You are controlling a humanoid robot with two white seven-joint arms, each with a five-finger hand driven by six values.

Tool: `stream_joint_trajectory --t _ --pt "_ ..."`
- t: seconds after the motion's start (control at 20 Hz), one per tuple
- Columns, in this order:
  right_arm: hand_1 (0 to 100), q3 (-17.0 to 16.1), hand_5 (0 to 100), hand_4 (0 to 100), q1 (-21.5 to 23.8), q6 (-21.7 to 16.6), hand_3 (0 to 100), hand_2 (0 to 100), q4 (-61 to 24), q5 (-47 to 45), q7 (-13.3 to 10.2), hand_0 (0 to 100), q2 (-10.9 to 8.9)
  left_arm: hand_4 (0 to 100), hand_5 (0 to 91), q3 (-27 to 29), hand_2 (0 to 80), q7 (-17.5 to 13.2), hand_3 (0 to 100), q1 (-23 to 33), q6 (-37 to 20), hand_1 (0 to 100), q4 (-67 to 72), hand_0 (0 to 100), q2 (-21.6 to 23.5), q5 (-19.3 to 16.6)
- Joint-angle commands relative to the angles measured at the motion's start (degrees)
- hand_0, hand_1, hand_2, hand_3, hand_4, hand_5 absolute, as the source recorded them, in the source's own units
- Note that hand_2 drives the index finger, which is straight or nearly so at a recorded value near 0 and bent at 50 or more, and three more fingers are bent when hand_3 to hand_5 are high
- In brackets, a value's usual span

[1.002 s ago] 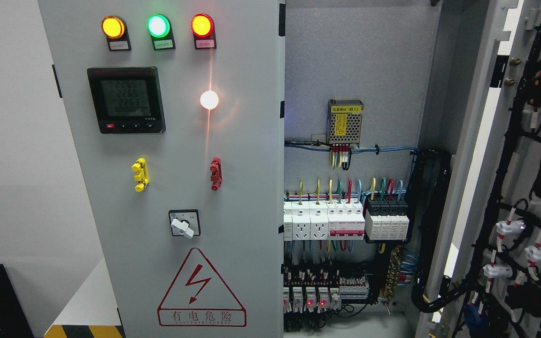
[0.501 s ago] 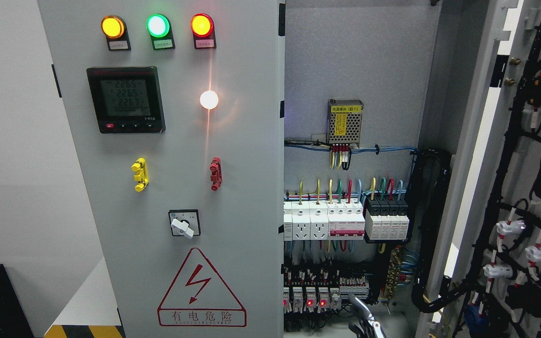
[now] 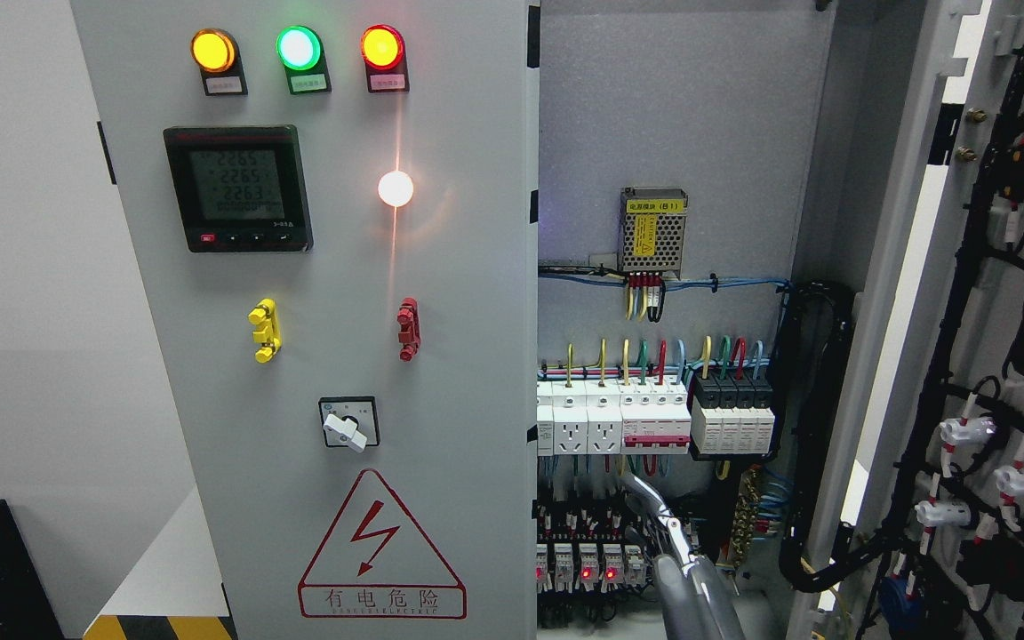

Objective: Open door with both hands

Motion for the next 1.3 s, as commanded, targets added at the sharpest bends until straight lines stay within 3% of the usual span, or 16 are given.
stream_joint_trajectory --t 0.0,0.7,1.25 --pt "0 0.60 0 0 -6.98 1.11 0 0 5.60 0.18 0.01 19 0.99 0 0.0 0.00 0.0 -0.03 0 0.00 -0.01 0 0.09 0 0.05 -0.79" --pt "0 0.42 0 0 -16.74 5.76 0 0 15.27 -4.74 0.27 19 0.46 0 0.0 0.00 0.0 -0.03 0 0.00 -0.01 0 0.09 0 -0.03 -0.79" --pt "0 0.33 0 0 -22.28 6.03 0 0 20.73 -4.83 0.54 19 0.20 0 0.0 0.00 0.0 -0.03 0 0.00 -0.01 0 0.09 0 0.05 -0.79"
